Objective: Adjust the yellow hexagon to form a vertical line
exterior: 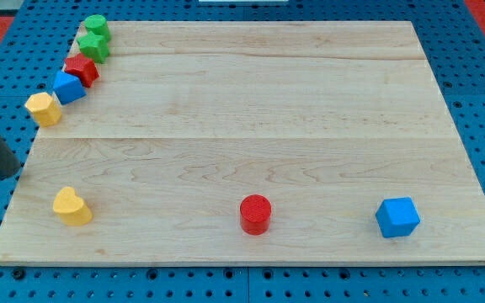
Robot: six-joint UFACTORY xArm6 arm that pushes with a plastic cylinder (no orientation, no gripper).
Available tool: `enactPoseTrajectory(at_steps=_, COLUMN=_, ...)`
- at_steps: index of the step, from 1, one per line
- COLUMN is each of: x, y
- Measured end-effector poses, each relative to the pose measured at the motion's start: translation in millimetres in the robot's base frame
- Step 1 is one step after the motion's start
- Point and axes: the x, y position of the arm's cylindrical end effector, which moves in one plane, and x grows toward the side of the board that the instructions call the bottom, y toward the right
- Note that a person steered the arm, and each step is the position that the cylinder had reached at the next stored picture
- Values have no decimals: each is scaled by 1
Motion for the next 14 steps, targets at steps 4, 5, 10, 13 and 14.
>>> enactPoseTrajectory(at_steps=4, x=-74, y=-3)
enactPoseTrajectory(at_steps=5, x=-74, y=-3)
enactPoseTrajectory(at_steps=10, x=-18, y=1)
enactPoseTrajectory(at_steps=13, x=-75, y=-3)
enactPoseTrajectory(at_steps=14, x=-81, y=-3)
